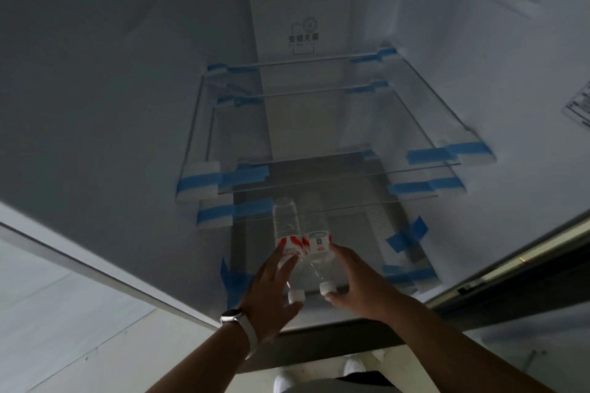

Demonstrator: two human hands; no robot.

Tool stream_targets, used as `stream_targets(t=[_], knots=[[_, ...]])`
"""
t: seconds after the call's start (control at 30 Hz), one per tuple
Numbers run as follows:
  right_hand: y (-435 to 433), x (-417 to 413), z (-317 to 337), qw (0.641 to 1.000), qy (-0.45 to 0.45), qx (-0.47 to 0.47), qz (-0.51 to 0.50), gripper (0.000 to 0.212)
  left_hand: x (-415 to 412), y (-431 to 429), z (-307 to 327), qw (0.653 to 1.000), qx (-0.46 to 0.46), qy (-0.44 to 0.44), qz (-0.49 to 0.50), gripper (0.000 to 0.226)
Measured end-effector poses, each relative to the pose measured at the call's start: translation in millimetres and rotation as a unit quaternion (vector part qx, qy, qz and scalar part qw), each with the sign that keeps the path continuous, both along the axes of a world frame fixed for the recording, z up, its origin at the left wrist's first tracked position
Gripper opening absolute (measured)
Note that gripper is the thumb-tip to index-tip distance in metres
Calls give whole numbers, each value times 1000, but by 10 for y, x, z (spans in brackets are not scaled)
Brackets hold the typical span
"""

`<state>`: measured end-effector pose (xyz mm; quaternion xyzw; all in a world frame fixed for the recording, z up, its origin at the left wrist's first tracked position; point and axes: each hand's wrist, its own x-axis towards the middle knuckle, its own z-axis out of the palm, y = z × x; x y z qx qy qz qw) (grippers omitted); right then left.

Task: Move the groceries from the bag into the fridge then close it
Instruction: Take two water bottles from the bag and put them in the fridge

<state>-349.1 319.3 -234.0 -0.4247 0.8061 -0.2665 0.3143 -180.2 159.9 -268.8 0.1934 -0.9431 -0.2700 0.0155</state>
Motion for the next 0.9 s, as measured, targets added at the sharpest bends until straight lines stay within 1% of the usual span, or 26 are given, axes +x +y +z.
stream_targets(t=[0.07, 0.17, 0.23, 0.33, 0.5, 0.63, 0.73, 0.9], knots=[[-96, -65, 6, 1000, 25, -5, 3, 95, -60, -57, -15, 1000, 6, 21, 5, 87], [-296, -211, -9, 999, 35, -11, 10, 94, -170, -154, -61, 999, 5, 38, 31, 92], [-433, -319, -49, 999, 37, -11, 19, 95, -250, -230, -83, 998, 7, 44, 49, 92], [-618, -440, -112, 999, 45, -21, 23, 95, -372, -364, -61, 997, -24, 29, 65, 92], [-906, -556, -200, 996, 75, -34, 23, 92, -546, -654, -53, 994, -60, -19, 93, 74], [-1061, -601, -248, 996, 78, -49, 5, 93, -661, -774, -42, 990, -82, -49, 107, 72], [-1095, -614, -256, 996, 77, -34, 6, 93, -723, -822, -43, 989, -67, -65, 118, 70], [-1121, -668, -240, 996, 79, -29, 15, 88, -799, -767, 35, 988, -37, -60, 135, 65]])
